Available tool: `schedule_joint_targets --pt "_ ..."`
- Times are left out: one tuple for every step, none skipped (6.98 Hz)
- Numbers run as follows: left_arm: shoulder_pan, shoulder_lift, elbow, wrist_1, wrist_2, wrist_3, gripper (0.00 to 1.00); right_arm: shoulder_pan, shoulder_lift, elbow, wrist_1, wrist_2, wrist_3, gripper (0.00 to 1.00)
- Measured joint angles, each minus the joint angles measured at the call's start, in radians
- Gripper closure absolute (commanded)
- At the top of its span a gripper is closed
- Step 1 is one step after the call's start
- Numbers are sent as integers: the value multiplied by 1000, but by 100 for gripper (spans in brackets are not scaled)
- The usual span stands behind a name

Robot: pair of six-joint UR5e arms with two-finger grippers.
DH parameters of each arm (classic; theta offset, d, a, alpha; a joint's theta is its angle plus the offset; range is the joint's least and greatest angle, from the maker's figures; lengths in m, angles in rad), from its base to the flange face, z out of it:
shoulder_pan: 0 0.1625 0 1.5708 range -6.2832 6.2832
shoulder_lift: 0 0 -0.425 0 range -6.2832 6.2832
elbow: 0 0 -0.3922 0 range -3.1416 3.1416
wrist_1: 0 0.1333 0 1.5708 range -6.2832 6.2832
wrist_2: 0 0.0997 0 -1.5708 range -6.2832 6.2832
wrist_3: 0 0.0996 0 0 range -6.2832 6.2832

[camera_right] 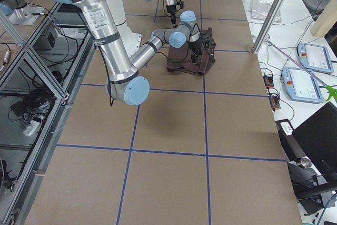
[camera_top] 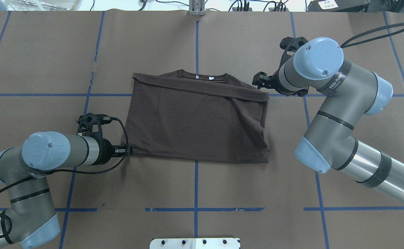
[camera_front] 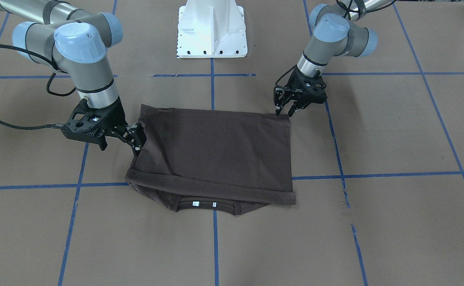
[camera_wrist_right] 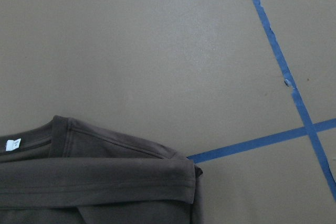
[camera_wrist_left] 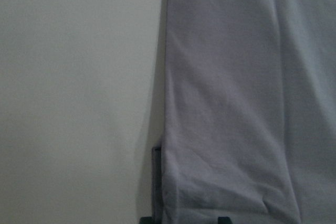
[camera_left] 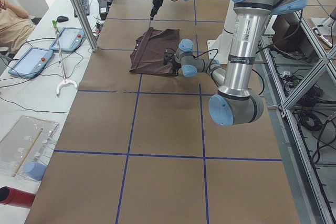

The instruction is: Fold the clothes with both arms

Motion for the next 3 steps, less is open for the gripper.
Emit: schedule_joint_targets --pt "4 -1 1 0 6 -2 55 0 -2 0 0 0 0 0" --pt "8 -1 2 1 13 -4 59 0 -3 0 0 0 0 0" --pt "9 -1 2 2 18 -6 67 0 -4 0 0 0 0 0"
